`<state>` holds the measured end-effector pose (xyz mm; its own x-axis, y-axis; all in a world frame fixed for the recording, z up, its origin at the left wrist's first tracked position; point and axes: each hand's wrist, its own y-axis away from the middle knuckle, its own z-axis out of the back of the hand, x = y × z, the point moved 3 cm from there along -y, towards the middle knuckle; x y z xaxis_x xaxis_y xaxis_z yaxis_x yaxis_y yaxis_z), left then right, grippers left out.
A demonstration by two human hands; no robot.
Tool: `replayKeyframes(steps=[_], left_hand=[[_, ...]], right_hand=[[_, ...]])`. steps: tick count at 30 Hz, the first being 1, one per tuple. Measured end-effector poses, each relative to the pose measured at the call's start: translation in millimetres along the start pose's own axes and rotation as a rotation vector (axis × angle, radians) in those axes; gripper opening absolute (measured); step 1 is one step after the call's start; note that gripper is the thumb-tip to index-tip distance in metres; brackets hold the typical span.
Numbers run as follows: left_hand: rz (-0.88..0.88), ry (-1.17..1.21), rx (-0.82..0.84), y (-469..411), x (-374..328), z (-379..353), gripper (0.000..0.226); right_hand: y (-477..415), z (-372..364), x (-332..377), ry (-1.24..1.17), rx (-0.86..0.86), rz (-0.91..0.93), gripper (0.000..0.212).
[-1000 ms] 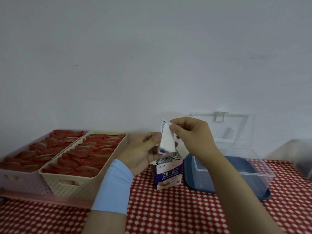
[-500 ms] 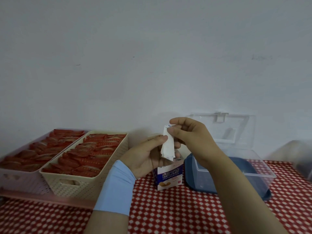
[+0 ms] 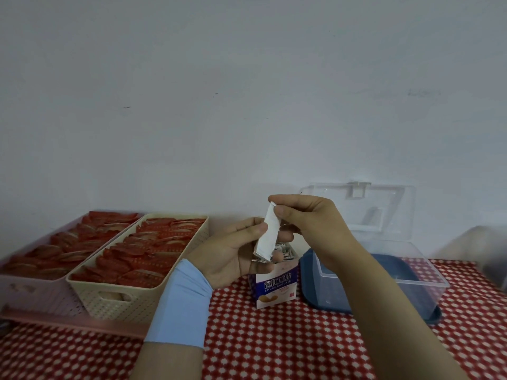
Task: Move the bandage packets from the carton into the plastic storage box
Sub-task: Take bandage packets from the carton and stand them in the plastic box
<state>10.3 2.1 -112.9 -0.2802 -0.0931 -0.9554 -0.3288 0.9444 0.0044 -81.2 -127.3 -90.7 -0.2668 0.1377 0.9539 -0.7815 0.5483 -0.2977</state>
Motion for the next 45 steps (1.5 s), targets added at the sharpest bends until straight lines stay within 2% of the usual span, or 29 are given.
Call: replayKeyframes(steps=[4,9,12,13,15,18,20,22,24,27,30,34,37,41,45], left_hand=[[-0.024,-0.063,-0.068,-0.8,-3.7,4.3,0.031],[-0.146,-0.65,-0.423,-1.7,-22.9,8.6,0.007],[-0.155,-0.75,-0.483,-3.4,-22.4,8.6,0.012],[-0.164,-0.74,-0.53,-3.1,-21.4,11.3,0.012],[-0.218,-0.69,-0.653,-1.6,-21.4,19.8,0.011],[-0.27,-0.591,-0.755,0.6,-19.3,32.1,0.013],[-0.27,-0.555,-0.758,-0.1,-15.4,36.7,0.014],[-0.261,-0.557,-0.752,-2.7,-12.3,37.9,0.013],[-0.255,-0.586,-0.76,-4.7,-10.8,37.4,0.012],[-0.255,-0.647,-0.78,-6.9,-8.6,38.9,0.013],[-0.285,-0.665,-0.807,-6.8,-10.2,39.3,0.014],[-0.34,-0.647,-0.828,-6.1,-13.0,36.7,0.019],[-0.346,-0.606,-0.784,-6.4,-12.7,31.4,0.019],[-0.31,-0.532,-0.702,-8.9,-13.1,26.2,0.015],[-0.174,-0.399,-0.481,-13.0,-8.6,13.8,0.015]], right_hand=[[-1.0,0.4,-0.4,-0.007,-0.059,0.036,0.021],[-3.6,0.7,-1.4,0.07,-0.109,0.108,0.021],[-5.4,-1.4,-5.7,0.124,-0.082,0.132,0.022],[-5.9,-1.6,-8.3,0.197,-0.065,0.131,0.023],[-6.2,-0.5,-14.8,0.501,-0.012,0.108,0.021],[-3.7,-3.1,-24.8,0.941,0.184,0.028,0.018],[-2.6,-9.4,-29.0,1.094,0.28,0.017,0.019],[-4.1,-13.2,-29.4,1.144,0.276,0.049,0.015],[-5.7,-12.4,-28.3,1.121,0.229,0.076,0.01],[-5.9,-5.1,-24.1,0.959,0.14,0.079,0.006],[-5.2,-0.9,-19.1,0.773,0.061,0.093,0.016],[-5.9,0.9,-12.0,0.533,-0.085,0.149,0.015],[-3.4,4.0,-0.5,0.378,-0.119,0.175,0.013],[-1.4,9.1,6.7,0.339,-0.075,0.176,0.014],[-1.4,7.6,4.4,0.396,-0.042,0.165,0.015]])
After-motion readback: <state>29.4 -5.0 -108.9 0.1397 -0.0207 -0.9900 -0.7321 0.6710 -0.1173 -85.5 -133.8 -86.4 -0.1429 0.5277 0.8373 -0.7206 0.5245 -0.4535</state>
